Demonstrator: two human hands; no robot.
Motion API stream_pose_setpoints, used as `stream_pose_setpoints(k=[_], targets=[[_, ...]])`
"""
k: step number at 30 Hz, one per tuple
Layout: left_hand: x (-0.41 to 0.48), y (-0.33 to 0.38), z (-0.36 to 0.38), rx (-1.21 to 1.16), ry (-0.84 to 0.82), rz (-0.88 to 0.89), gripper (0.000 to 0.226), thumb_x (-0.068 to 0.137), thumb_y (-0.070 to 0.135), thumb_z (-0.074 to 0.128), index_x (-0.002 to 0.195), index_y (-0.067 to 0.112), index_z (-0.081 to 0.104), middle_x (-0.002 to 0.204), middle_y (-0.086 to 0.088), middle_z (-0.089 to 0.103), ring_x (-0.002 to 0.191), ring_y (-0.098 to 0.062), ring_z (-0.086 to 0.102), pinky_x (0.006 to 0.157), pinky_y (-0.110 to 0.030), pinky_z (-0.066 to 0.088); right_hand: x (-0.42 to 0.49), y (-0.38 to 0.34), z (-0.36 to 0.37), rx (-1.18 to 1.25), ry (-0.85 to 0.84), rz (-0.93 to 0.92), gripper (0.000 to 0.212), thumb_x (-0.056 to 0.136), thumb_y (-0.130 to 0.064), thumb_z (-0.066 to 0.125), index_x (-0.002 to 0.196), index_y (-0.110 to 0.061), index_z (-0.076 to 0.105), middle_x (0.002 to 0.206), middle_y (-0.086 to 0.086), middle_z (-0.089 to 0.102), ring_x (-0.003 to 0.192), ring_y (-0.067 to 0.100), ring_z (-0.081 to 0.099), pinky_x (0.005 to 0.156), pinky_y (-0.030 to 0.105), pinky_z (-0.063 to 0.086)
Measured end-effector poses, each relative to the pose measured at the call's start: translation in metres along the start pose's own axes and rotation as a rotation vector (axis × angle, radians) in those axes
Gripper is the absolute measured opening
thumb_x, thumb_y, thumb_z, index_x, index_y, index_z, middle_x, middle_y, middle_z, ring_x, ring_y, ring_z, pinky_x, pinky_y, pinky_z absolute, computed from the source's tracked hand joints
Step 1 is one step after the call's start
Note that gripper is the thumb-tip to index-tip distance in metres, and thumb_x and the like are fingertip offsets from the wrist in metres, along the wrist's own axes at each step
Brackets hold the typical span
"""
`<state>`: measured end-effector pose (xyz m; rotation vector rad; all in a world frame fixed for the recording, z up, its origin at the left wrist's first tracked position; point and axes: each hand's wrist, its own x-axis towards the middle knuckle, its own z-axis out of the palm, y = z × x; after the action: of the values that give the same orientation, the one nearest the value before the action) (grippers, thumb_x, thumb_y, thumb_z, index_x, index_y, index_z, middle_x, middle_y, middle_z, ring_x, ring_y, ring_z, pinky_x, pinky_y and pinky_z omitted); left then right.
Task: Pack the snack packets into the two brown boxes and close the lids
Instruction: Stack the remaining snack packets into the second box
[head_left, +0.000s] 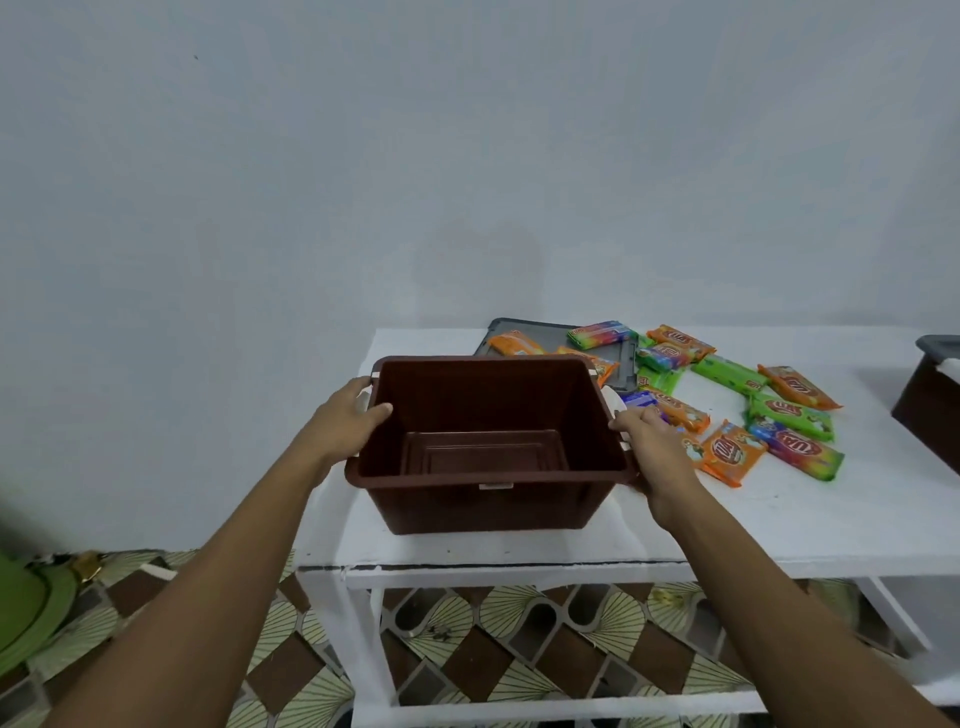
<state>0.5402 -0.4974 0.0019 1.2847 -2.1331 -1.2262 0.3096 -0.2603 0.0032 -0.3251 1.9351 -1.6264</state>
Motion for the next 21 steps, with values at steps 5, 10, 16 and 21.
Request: stream_pose_setpoints(k=[5,10,16,21], targets=[[0.008,0.013,0.002,0.446,0.248,0.159,0.058,0.093,0.048,0.055,0.143,0.02,0.044,0.147,-0.008,0.037,0.127,-0.03,0.048,0.098,-0.048,0.044,0.014,0.012,-0.008,-0.087,-0.004,-0.095,0.019,0.097,-0.032,0.054,0.107,-0.017,0.06,0.1,0.004,0.066,0.08,0.02,0.067,0.056,0.028,0.053],[-0.004,0.05,0.025,0.47,0.218,0.466,0.048,0.094,0.043,0.055,0.134,0.017,0.052,0.139,-0.004,0.042,0.128,-0.024,0.042,0.103,-0.042,0.042,0.046,0.044,-0.052,-0.778,0.153,-0.47,0.023,0.095,-0.034,0.054,0.113,-0.024,0.063,0.121,0.004,0.063,0.111,0.024,0.055,0.09,0.044,0.048],[-0.021,0.106,0.091,0.531,0.047,0.742,0.04,0.093,0.038,0.058,0.129,0.02,0.057,0.137,-0.003,0.044,0.13,-0.02,0.036,0.109,-0.04,0.036,0.062,0.072,-0.125,-1.408,-0.035,-0.489,0.064,0.09,-0.048,0.055,0.148,-0.038,0.029,0.157,-0.005,0.024,0.141,0.023,0.029,0.106,0.053,0.032],[-0.035,0.158,0.162,0.664,0.008,0.978,0.042,0.091,0.038,0.06,0.129,0.021,0.058,0.135,-0.002,0.049,0.126,-0.02,0.04,0.105,-0.04,0.036,0.075,0.077,-0.179,-1.289,-0.002,-0.441,0.078,0.085,-0.048,0.065,0.15,-0.033,0.026,0.159,-0.004,0.025,0.141,0.023,0.031,0.104,0.046,0.038]])
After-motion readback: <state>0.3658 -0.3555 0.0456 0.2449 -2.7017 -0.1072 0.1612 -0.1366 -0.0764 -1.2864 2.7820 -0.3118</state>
